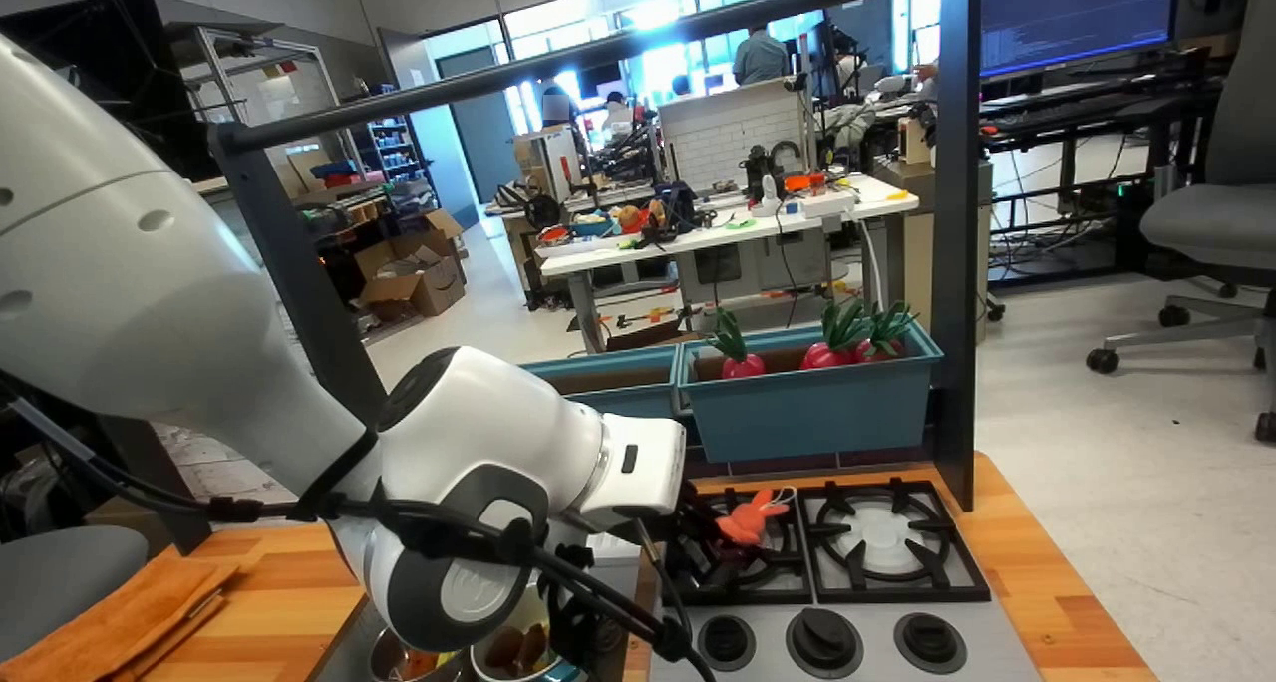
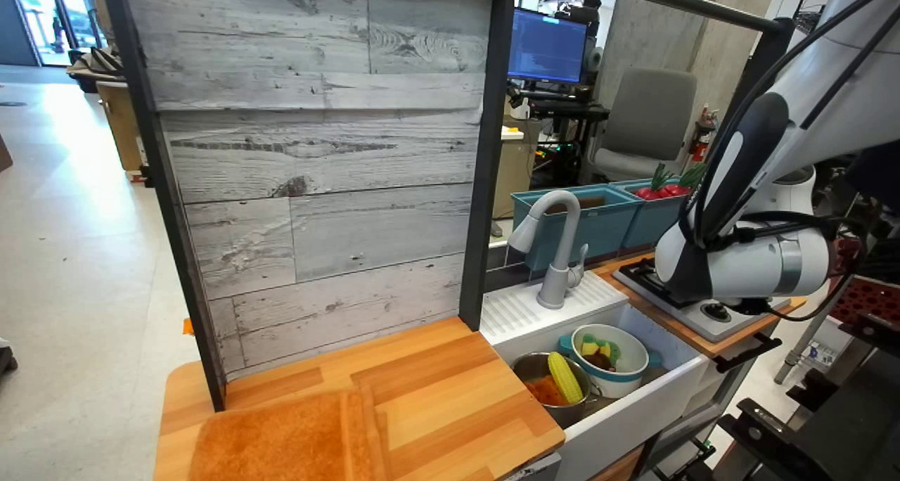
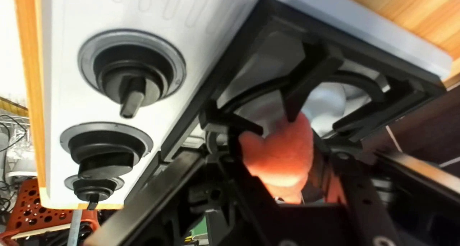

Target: Put the plush toys in the the pots in the sing and use the towel to wipe the surface

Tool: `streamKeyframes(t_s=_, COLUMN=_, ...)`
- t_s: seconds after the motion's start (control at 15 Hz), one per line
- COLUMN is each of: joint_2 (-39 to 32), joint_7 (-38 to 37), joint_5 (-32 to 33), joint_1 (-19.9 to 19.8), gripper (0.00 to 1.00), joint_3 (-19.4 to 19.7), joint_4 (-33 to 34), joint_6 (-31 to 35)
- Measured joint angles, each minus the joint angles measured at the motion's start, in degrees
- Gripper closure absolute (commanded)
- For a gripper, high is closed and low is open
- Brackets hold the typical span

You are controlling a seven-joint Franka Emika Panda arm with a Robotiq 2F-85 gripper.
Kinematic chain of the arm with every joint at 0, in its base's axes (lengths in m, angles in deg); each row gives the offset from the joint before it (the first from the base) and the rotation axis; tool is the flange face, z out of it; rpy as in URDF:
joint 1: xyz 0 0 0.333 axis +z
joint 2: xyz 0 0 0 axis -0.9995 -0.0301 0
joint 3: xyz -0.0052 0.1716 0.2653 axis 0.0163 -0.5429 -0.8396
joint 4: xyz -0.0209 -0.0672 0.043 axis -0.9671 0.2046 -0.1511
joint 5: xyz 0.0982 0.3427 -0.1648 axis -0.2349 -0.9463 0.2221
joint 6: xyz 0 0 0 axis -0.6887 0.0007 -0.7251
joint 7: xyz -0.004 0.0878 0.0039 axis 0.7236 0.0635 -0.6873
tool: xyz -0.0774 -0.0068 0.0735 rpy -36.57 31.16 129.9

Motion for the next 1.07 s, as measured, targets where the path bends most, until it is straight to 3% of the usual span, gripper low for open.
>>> streamKeyframes(t_s=0.13, joint_2=0.03, joint_7=0.93, joint_5=-0.94, joint_1=-0.02, gripper=0.98, joint_3=0.00, joint_4=0.00, joint_6=0.00)
streamKeyframes(t_s=0.6, joint_2=2.85, joint_7=5.11, joint_5=-0.96, joint_1=-0.28, gripper=0.96, joint_3=-2.30, joint_4=-1.66, joint_6=0.96)
streamKeyframes(t_s=1.07, joint_2=13.41, joint_7=13.96, joint_5=13.44, joint_1=-5.30, gripper=0.96, joint_3=-17.04, joint_4=-10.16, joint_6=1.91)
